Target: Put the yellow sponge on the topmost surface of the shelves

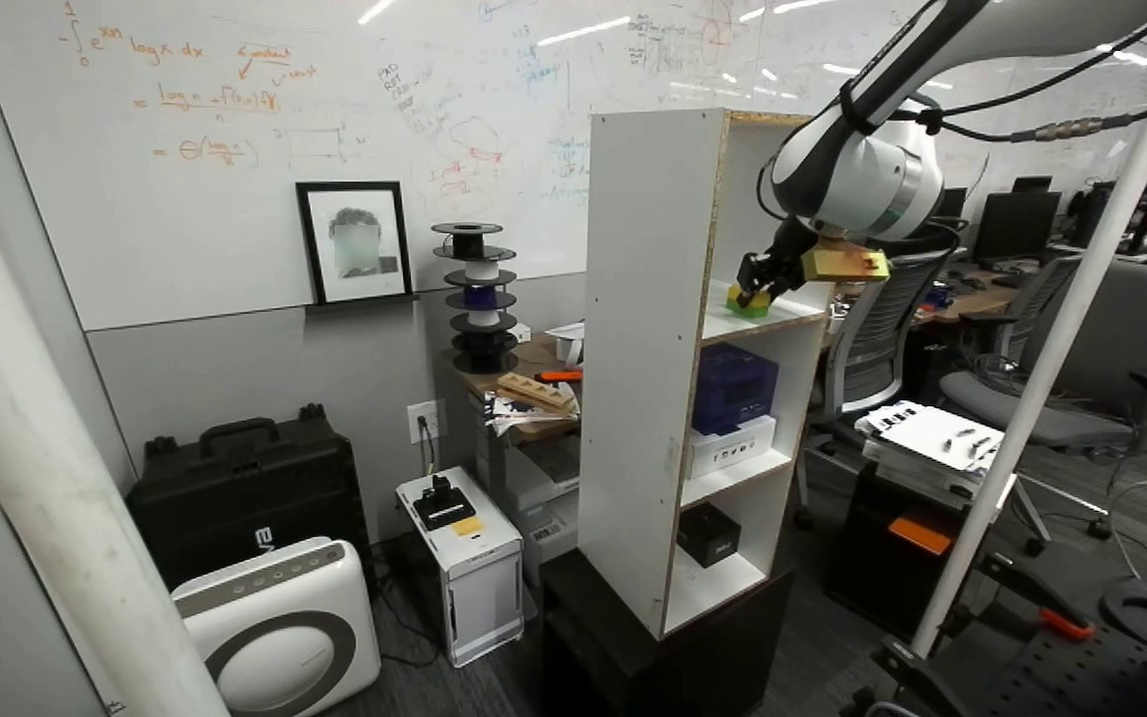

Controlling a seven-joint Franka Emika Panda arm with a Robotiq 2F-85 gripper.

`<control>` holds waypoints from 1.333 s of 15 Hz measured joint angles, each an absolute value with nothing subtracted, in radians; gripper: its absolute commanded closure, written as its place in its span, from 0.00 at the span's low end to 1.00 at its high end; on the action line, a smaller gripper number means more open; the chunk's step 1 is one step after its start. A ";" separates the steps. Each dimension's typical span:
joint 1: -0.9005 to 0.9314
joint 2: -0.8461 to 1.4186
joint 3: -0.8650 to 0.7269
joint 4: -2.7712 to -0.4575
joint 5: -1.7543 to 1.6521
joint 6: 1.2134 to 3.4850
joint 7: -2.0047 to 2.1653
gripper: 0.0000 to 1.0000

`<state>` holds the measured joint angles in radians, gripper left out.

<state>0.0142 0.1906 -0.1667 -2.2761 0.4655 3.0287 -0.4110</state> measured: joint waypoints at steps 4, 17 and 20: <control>0.004 0.198 -0.181 -2.277 0.457 3.024 -0.408 0.86; -0.109 -0.297 -0.226 -2.526 -0.103 2.367 0.044 0.86; -0.117 -0.441 -0.195 -2.489 -0.046 2.203 0.049 0.86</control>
